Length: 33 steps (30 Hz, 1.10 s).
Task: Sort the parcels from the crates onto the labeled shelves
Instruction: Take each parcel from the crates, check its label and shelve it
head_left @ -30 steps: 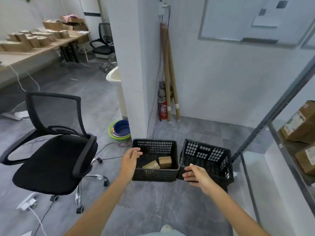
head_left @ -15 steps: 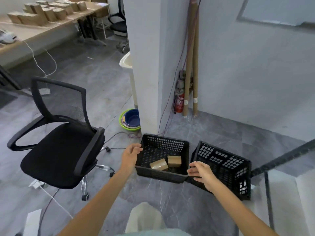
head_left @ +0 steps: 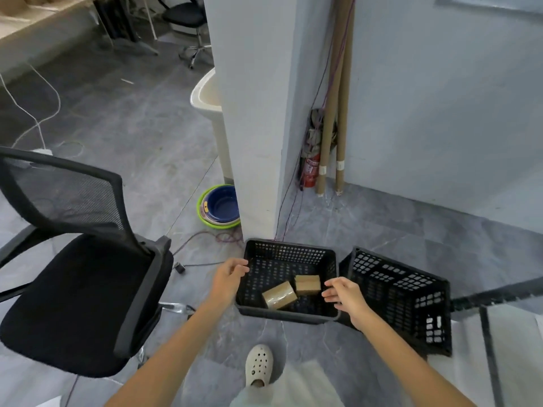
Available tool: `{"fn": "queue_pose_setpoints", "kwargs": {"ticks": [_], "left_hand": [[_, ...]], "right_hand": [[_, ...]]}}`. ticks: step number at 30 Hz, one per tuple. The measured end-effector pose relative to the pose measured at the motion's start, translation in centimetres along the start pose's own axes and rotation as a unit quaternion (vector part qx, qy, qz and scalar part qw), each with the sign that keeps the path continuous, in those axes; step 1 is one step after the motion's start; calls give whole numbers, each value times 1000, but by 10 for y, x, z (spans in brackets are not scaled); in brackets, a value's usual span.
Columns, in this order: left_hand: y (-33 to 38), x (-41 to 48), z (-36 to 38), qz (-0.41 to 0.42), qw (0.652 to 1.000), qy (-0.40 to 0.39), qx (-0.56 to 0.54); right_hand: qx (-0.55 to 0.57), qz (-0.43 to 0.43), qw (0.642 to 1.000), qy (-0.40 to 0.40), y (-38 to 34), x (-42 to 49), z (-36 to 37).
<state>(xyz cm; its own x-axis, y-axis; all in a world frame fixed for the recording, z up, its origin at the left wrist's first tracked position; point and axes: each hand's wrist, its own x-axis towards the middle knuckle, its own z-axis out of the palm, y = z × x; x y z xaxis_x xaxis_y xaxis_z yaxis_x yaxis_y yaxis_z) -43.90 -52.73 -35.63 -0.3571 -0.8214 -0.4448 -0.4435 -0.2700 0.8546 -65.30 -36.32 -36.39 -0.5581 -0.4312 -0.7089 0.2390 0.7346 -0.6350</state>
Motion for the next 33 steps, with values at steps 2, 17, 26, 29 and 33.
{"fn": "queue_pose_setpoints", "kwargs": {"ticks": [2,17,26,29,33], "left_hand": [[-11,19,2,-9,1000,-1,9],[-289,283,136,-157,985,-59,31],[-475,410,241,-374,899,-196,112],[-501,413,259,-399,895,-191,57],[-507,404,258,-401,906,-130,38]], "right_hand": [[-18,0,1000,-5,-3,19,6],[-145,18,989,-27,142,349,116],[-209,67,970,-106,294,551,192],[-231,71,963,-120,319,569,204],[-220,94,962,-133,325,564,202]]}}
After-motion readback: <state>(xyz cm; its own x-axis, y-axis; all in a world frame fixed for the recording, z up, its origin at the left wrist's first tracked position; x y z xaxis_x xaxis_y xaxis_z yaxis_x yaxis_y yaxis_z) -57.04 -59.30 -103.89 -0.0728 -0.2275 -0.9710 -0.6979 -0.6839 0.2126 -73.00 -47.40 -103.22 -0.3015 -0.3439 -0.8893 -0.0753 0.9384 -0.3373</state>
